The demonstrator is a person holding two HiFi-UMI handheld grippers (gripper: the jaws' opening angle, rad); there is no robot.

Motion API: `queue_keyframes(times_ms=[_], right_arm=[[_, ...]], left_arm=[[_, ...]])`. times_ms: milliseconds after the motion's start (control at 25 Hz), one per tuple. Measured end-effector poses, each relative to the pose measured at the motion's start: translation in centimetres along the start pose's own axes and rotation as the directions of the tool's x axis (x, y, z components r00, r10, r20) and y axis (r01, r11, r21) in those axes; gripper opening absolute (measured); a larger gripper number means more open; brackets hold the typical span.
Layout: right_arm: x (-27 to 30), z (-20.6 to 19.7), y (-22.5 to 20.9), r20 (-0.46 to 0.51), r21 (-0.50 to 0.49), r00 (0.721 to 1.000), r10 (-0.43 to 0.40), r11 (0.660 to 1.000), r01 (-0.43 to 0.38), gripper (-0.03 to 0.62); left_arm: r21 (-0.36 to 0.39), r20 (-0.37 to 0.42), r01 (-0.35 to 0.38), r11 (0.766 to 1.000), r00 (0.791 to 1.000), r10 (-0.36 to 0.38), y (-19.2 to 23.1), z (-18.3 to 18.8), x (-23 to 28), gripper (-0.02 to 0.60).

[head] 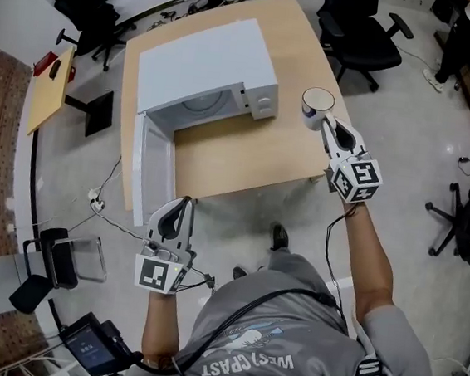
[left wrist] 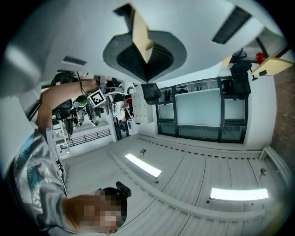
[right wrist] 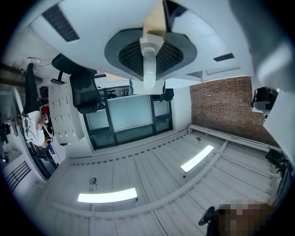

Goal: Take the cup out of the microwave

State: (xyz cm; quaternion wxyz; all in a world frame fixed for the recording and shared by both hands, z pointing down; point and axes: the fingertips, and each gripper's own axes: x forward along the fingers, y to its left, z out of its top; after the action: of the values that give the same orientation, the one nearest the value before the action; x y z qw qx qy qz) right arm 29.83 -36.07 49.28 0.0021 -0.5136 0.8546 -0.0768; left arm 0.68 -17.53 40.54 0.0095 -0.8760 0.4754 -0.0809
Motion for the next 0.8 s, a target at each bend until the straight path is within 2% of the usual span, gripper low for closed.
queue_keyframes(times_ms=[440, 800], right_arm=[[7.6, -7.0, -5.8, -0.096, 0.036, 0.995, -0.009, 0.999, 0.013, 0.066], [13.3, -13.9, -9.4, -0.208, 0.042, 0.978, -0.018, 0.999, 0.028, 0.066]], left_arm=[[-0.03, -0.075, -0.029, 0.999, 0.997, 0.027, 1.9, -2.3, 4.6, 0.026], [-0.057, -0.136, -0.026, 0.998, 0.991, 0.018, 2.6, -4.5, 8.3, 0.026]])
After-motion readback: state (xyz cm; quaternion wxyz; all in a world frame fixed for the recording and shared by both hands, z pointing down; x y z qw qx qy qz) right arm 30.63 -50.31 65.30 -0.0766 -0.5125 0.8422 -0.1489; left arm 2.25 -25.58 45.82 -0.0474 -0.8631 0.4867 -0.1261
